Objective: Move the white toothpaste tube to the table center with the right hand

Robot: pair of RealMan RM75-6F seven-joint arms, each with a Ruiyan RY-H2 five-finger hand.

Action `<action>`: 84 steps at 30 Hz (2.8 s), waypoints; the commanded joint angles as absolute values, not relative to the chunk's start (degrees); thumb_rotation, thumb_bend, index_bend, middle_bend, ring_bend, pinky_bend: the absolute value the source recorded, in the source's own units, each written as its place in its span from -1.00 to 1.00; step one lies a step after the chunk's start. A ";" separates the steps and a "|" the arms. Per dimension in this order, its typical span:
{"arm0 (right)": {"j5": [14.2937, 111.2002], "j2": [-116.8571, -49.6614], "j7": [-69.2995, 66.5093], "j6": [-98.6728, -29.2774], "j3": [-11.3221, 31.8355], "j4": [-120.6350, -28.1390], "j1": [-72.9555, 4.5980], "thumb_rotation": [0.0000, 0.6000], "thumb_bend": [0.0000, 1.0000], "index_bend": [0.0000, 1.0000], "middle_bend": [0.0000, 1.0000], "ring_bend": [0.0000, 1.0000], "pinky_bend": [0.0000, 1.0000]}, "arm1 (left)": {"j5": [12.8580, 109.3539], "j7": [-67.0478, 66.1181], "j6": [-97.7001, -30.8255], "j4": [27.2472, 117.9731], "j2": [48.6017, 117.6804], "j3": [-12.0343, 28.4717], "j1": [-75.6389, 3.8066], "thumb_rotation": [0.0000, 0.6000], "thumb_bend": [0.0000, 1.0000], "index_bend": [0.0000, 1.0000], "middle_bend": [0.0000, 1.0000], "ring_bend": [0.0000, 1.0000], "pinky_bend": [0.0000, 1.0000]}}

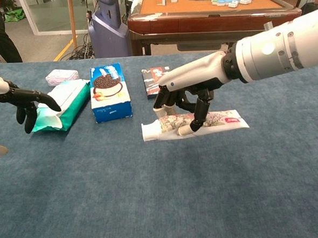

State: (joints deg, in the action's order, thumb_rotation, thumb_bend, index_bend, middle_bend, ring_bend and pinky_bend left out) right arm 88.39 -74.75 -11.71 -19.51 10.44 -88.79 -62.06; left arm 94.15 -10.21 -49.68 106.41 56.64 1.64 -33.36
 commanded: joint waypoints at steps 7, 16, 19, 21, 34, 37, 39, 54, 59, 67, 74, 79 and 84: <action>86.38 -76.52 -11.10 -16.76 10.27 -87.30 -67.08 1.00 0.95 0.80 0.55 0.49 -0.02 | 93.44 -12.66 -45.94 106.35 59.38 1.93 -37.37 1.00 -0.51 -0.72 -0.13 -0.23 -0.53; 81.56 -79.51 -8.37 -15.13 9.96 -84.61 -70.36 1.00 0.95 0.81 0.56 0.51 -0.02 | 94.23 -15.42 -44.21 105.04 62.24 1.72 -40.32 1.00 -0.51 -0.72 -0.13 -0.23 -0.53; 80.13 -80.11 -7.40 -15.13 9.81 -83.96 -71.05 1.00 0.95 0.81 0.56 0.51 -0.02 | 94.63 -16.54 -43.71 104.77 62.99 1.46 -41.08 1.00 -0.52 -0.72 -0.12 -0.23 -0.53; 78.93 -80.44 -6.80 -15.16 9.68 -83.67 -71.49 1.00 0.95 0.81 0.56 0.51 -0.02 | 94.66 -17.10 -43.37 104.65 63.55 1.29 -41.56 1.00 -0.52 -0.72 -0.12 -0.23 -0.53; 73.15 -80.96 -3.20 -16.19 7.98 -83.31 -73.28 1.00 0.95 0.82 0.57 0.52 -0.02 | 93.72 -18.83 -43.10 103.67 65.69 1.22 -43.79 1.00 -0.52 -0.72 -0.12 -0.23 -0.53; 72.32 -81.13 -2.56 -16.46 7.64 -83.30 -73.61 1.00 0.95 0.82 0.57 0.52 -0.02 | 93.41 -19.07 -43.07 103.54 65.97 1.20 -44.14 1.00 -0.52 -0.72 -0.12 -0.23 -0.53; 71.96 -81.21 -2.38 -16.56 7.51 -83.35 -73.71 1.00 0.95 0.82 0.57 0.52 -0.02 | 93.23 -19.18 -42.98 103.50 66.06 1.15 -44.28 1.00 -0.52 -0.72 -0.12 -0.23 -0.53; 70.47 -80.92 -1.46 -18.49 6.67 -84.77 -73.74 1.00 0.99 0.89 0.61 0.56 0.01 | 91.36 -22.09 -42.71 102.33 67.30 0.10 -45.22 1.00 -0.52 -0.72 -0.12 -0.23 -0.53; 70.65 -80.90 -1.96 -18.94 6.76 -84.82 -73.46 1.00 1.00 0.92 0.62 0.57 0.01 | 90.51 -22.77 -42.57 102.39 67.03 -0.41 -45.25 1.00 -0.52 -0.71 -0.12 -0.23 -0.53; 71.75 -80.97 -2.64 -20.11 7.07 -84.98 -72.90 1.00 1.00 0.99 0.67 0.61 0.02 | 89.45 -23.93 -42.24 102.00 67.62 -1.07 -45.44 1.00 -0.52 -0.69 -0.12 -0.23 -0.53; 72.70 -80.97 -3.66 -21.02 7.32 -84.90 -72.22 1.00 1.00 1.00 0.70 0.64 0.04 | 88.46 -24.37 -41.86 102.14 67.95 -1.41 -45.74 1.00 -0.52 -0.69 -0.12 -0.23 -0.53; 73.53 -80.87 -4.45 -21.28 7.49 -84.92 -71.93 1.00 1.00 1.00 0.72 0.66 0.04 | 87.93 -24.60 -41.73 102.11 68.11 -1.64 -45.93 1.00 -0.52 -0.69 -0.12 -0.23 -0.53; 74.34 -80.96 -5.31 -21.72 7.67 -84.80 -71.59 1.00 1.00 1.00 0.72 0.67 0.04 | 87.57 -24.68 -41.71 102.08 68.22 -1.85 -46.07 1.00 -0.52 -0.69 -0.12 -0.23 -0.53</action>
State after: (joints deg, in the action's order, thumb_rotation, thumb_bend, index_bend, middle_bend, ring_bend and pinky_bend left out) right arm 74.25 -80.94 -5.22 -21.69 7.65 -84.83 -71.65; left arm 87.59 -24.68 -41.72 102.09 68.21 -1.83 -46.06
